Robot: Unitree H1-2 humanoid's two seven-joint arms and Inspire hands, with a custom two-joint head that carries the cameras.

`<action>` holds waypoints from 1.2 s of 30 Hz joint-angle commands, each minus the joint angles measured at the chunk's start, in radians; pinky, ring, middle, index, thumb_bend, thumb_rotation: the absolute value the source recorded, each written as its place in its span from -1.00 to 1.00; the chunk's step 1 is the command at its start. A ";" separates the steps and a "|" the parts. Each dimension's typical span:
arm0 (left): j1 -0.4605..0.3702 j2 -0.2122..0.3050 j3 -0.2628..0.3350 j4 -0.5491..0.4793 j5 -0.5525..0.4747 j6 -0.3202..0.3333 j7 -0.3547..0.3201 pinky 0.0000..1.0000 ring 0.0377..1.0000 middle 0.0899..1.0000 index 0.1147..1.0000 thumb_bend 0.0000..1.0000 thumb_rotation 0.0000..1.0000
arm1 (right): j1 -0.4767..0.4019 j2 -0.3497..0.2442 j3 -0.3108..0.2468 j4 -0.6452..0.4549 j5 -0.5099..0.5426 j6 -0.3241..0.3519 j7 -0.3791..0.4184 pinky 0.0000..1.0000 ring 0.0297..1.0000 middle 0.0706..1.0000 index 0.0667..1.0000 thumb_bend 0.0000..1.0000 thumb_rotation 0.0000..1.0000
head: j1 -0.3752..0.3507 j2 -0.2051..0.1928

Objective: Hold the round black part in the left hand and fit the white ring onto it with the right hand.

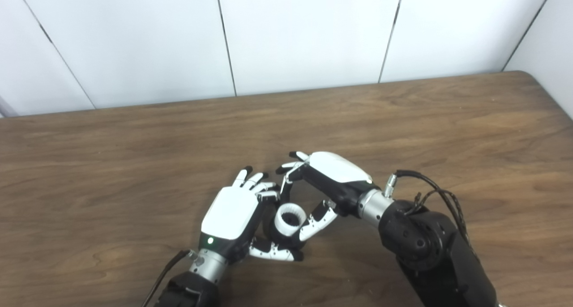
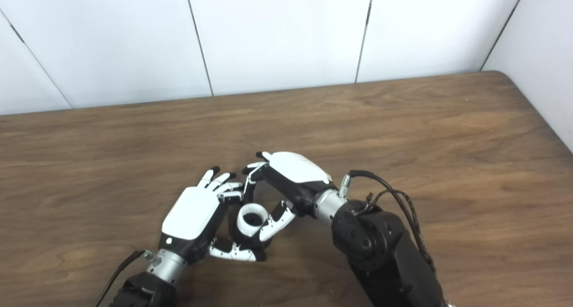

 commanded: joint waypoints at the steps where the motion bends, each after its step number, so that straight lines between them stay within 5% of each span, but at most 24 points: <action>1: 0.000 0.002 -0.005 0.004 0.020 0.006 -0.003 1.00 0.81 0.55 -0.16 0.05 -0.89 | -0.024 0.006 0.002 -0.034 -0.003 -0.006 -0.004 1.00 1.00 0.72 -0.11 0.05 -0.74 | -0.001 0.002; 36: -0.004 -0.009 -0.003 -0.010 0.024 0.012 -0.008 1.00 0.81 0.54 -0.17 0.05 -0.89 | -0.005 -0.024 0.005 -0.009 0.009 -0.038 -0.027 1.00 1.00 0.74 -0.09 0.05 -0.71 | 0.012 0.014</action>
